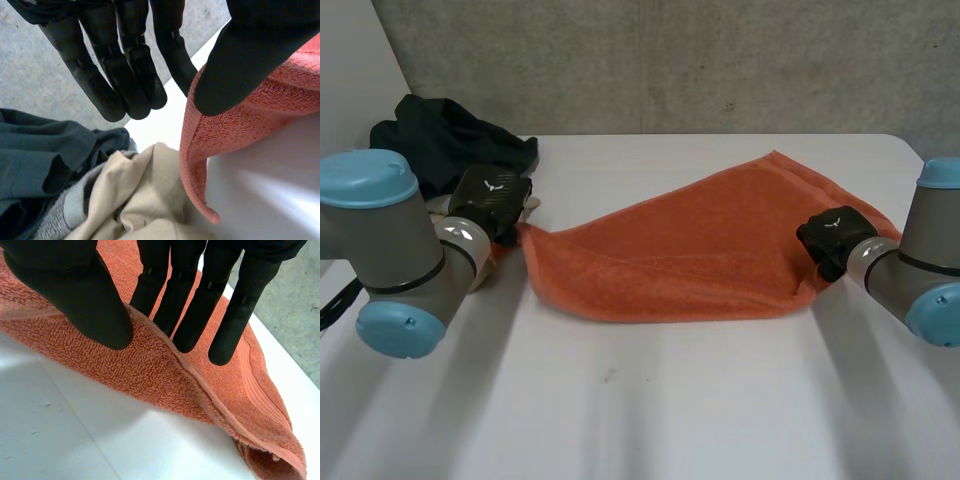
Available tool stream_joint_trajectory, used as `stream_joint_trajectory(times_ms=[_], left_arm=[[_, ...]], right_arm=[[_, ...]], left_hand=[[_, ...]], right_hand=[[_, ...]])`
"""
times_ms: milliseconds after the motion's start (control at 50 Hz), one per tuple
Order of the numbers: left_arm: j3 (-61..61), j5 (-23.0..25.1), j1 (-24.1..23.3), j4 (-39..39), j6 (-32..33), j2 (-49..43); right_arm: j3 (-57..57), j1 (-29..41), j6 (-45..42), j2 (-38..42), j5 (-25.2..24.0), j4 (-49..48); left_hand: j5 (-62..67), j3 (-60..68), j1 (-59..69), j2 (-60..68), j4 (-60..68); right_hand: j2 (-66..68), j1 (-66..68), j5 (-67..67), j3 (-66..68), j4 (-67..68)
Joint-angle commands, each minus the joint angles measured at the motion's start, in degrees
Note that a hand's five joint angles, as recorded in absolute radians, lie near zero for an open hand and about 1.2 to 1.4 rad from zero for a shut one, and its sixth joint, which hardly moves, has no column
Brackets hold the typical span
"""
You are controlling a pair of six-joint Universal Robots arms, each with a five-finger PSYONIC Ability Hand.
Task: Fold the laundry.
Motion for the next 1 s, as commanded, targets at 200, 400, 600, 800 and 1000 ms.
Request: stream_joint_trajectory(times_ms=[200,400,600,800,1000], left_arm=[[9.6,1.4,-0.2,0.2,-1.7,-2.2],[22.3,4.7,-2.3,4.4,-6.6,-0.7],[28.3,5.3,-5.4,3.4,-8.1,0.4],[20.1,10.9,-5.1,3.8,-12.0,11.3],[11.2,16.8,-4.6,8.2,-18.2,25.7]], right_arm=[[2.7,1.2,0.1,-4.4,-1.3,15.0],[15.9,14.8,8.4,-18.5,-4.6,24.1],[15.7,23.3,19.6,-22.2,2.1,21.1],[4.5,9.9,18.3,-22.0,0.9,18.0],[-17.0,8.9,20.0,-0.9,-3.4,10.2]], left_hand=[[13.5,12.0,13.5,11.5,11.4],[13.5,12.0,13.5,11.5,11.4],[13.5,12.0,13.5,11.5,11.4],[13.5,12.0,13.5,11.5,11.4],[13.5,12.0,13.5,11.5,11.4]], right_hand=[[12.3,14.7,13.1,12.0,11.4],[12.3,14.7,13.1,12.0,11.4],[-50.0,-47.6,-49.3,-50.4,-51.0],[-57.7,-55.3,-56.9,-58.0,-58.6],[-57.7,-55.3,-56.9,-58.0,-58.6]])
